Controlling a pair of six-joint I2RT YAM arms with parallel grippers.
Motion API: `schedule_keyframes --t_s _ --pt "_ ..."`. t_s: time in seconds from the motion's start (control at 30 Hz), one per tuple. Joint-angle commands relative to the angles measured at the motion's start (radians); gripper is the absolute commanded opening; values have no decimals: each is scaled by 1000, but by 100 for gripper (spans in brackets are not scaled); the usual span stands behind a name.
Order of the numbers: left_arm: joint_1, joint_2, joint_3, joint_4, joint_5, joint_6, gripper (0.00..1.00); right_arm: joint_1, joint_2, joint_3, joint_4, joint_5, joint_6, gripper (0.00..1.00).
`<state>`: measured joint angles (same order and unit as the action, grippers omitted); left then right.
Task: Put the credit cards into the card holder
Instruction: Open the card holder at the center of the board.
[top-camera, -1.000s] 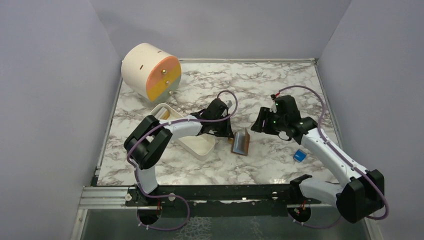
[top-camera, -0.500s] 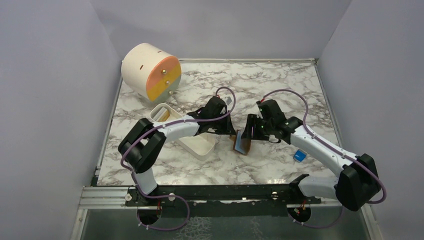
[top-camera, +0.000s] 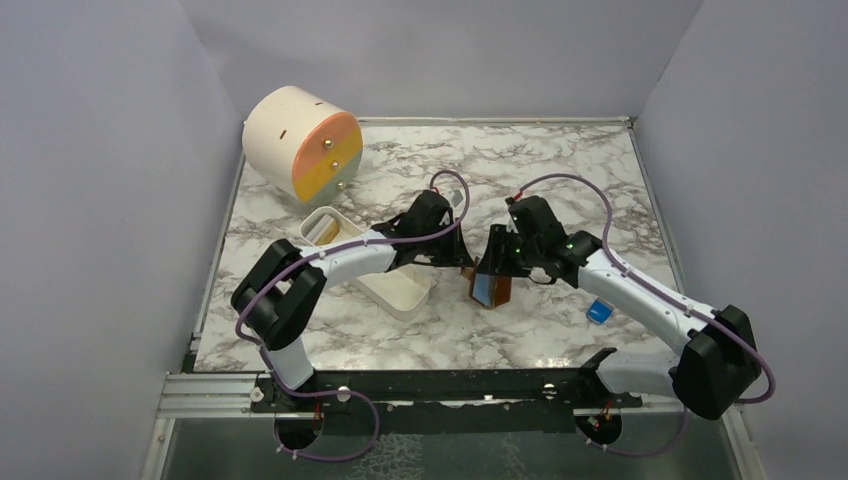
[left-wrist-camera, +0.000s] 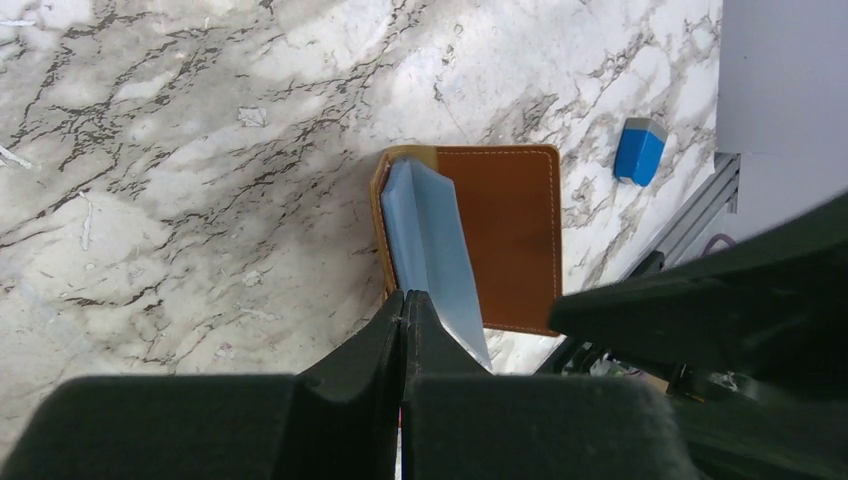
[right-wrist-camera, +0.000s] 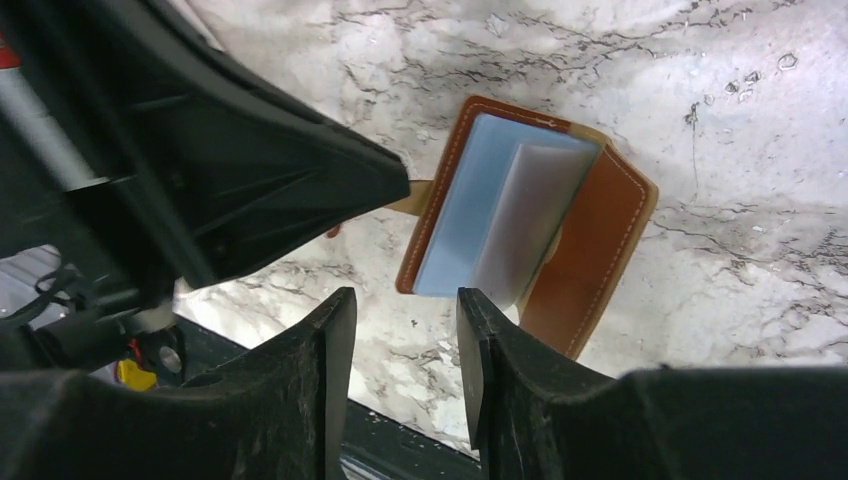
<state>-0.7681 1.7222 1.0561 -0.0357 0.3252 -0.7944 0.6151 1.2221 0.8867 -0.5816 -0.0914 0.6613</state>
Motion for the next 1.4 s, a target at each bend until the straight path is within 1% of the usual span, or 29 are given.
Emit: schedule_keyframes --t_s 0.0,0.2,0.4,0.7,0.8,0.87,1.07,1.1,1.17,1.23,1.27,1.37 --pt "-6 -50 3 15 21 -2 0 7 56 -18 42 51 11 41" --pt "-7 -55 -6 15 12 1 0 7 130 -29 67 64 12 42" --pt "-7 -46 -13 13 4 9 0 8 156 -58 99 83 13 40" --pt "-7 -47 -14 10 0 14 0 7 184 -89 150 50 18 40" --pt "-7 -44 -16 9 -3 16 0 8 196 -103 158 72 22 40" --pt "-7 -42 -16 7 -9 18 0 8 206 -113 156 101 18 36" --pt "-6 -32 -11 -16 -29 39 0 7 183 -165 170 155 14 20" --pt "-7 -31 -10 -13 -28 42 1 7 177 -176 179 156 14 18" --pt "-7 -34 -22 24 -8 46 9 8 171 -197 201 154 13 15" --pt "-7 -35 -41 86 38 43 22 8 168 -209 214 152 12 13" --pt "-7 -29 -45 108 64 43 26 8 168 -214 217 150 12 12" --pt "-7 13 -35 130 118 46 33 8 164 -218 220 152 11 11"
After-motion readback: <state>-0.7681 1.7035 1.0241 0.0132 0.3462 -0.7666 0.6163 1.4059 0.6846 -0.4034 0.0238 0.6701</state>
